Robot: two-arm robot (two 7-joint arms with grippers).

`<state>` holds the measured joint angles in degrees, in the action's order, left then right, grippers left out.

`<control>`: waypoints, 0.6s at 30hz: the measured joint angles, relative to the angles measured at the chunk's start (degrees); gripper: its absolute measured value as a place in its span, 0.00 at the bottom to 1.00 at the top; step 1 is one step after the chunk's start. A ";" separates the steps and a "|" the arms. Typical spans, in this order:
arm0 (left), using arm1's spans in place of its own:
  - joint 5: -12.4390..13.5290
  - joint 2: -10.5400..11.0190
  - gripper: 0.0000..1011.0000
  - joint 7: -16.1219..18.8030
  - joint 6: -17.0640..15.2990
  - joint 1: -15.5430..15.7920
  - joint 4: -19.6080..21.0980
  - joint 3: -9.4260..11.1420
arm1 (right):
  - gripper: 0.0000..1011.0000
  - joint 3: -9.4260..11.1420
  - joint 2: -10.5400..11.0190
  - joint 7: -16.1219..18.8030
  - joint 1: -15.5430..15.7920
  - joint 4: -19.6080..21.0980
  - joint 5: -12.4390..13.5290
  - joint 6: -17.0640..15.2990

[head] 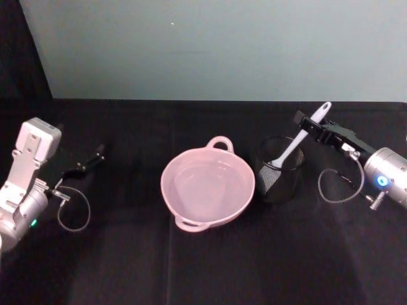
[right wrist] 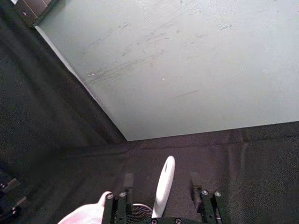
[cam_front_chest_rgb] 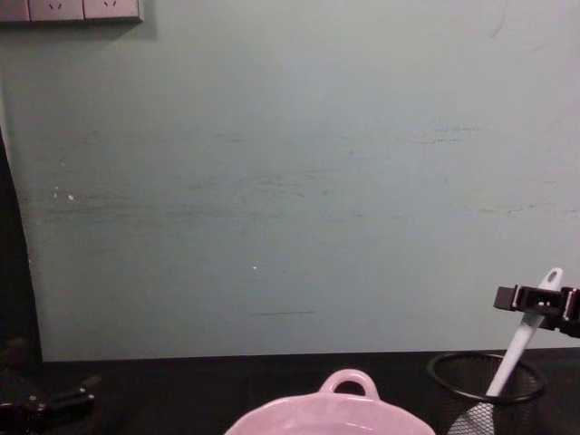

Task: Use the one hand to pick up the spoon and stir the clear water in the bowl.

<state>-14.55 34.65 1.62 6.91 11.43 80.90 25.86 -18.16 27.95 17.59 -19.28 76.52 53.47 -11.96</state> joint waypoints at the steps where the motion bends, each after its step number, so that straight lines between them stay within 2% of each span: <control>1: 0.00 0.00 1.00 0.00 0.00 0.00 0.00 0.00 | 0.71 0.01 0.00 0.00 0.01 0.01 0.00 -0.01; 2: 0.00 0.00 1.00 0.00 0.00 0.00 0.00 0.00 | 0.69 0.01 0.01 0.00 0.01 0.03 -0.01 -0.01; 3: 0.00 0.00 1.00 0.00 0.00 0.00 0.00 0.00 | 0.63 0.02 0.01 0.00 0.02 0.04 -0.01 -0.02; 6: 0.00 0.00 1.00 0.00 0.00 0.00 0.00 0.00 | 0.57 0.04 0.02 0.00 0.04 0.06 -0.02 -0.04; 7: 0.00 0.00 1.00 0.00 0.00 0.00 0.00 0.00 | 0.51 0.04 0.03 0.00 0.04 0.07 -0.02 -0.05; 9: 0.01 0.00 1.00 0.00 0.00 0.00 0.00 0.00 | 0.47 0.05 0.04 0.00 0.05 0.07 -0.03 -0.06; 14: 0.00 0.00 1.00 0.00 0.00 0.00 0.00 0.00 | 0.30 0.08 0.06 0.00 0.08 0.10 -0.05 -0.07; 15: 0.00 0.00 1.00 0.00 0.00 0.00 0.00 0.00 | 0.24 0.08 0.07 0.00 0.08 0.11 -0.06 -0.07; 18: 0.00 0.00 1.00 0.00 0.00 0.00 0.00 0.00 | 0.19 0.08 0.08 0.01 0.09 0.13 -0.06 -0.07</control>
<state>-14.55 34.65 1.62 6.91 11.43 80.90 25.86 -18.08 28.03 17.60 -19.19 76.65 53.41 -12.04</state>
